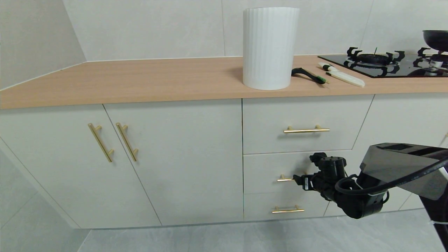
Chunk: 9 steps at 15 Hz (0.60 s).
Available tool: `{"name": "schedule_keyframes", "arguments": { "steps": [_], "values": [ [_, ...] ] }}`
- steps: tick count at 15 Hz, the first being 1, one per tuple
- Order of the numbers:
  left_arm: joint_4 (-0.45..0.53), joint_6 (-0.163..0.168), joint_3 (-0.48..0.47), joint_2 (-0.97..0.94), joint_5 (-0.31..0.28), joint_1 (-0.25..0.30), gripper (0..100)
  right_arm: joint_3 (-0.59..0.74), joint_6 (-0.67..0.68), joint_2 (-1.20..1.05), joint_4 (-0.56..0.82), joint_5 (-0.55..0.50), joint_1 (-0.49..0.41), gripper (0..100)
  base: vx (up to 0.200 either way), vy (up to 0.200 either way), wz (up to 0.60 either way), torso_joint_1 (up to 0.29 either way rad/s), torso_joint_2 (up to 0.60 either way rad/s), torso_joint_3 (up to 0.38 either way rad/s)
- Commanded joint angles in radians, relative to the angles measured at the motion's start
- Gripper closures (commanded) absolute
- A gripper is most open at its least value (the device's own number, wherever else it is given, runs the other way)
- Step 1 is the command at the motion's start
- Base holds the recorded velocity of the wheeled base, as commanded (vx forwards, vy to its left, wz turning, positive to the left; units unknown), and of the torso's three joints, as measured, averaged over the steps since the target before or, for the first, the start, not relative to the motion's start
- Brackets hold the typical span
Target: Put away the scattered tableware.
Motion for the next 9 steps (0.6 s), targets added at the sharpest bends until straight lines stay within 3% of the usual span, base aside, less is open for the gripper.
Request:
{"name": "schedule_keyframes", "arguments": {
  "steps": [1,9],
  "values": [
    [0.001,0.0,0.0,0.0,0.0,0.0,0,0.005,-0.002,-0.006,0.009,0.0,0.0,0,0.0,0.0,0.0,0.0,0.0,0.0],
    [0.001,0.0,0.0,0.0,0.0,0.0,0,0.049,-0.007,-0.061,0.054,0.001,0.0,0,0.0,0.0,0.0,0.0,0.0,0.0]
  ]
}}
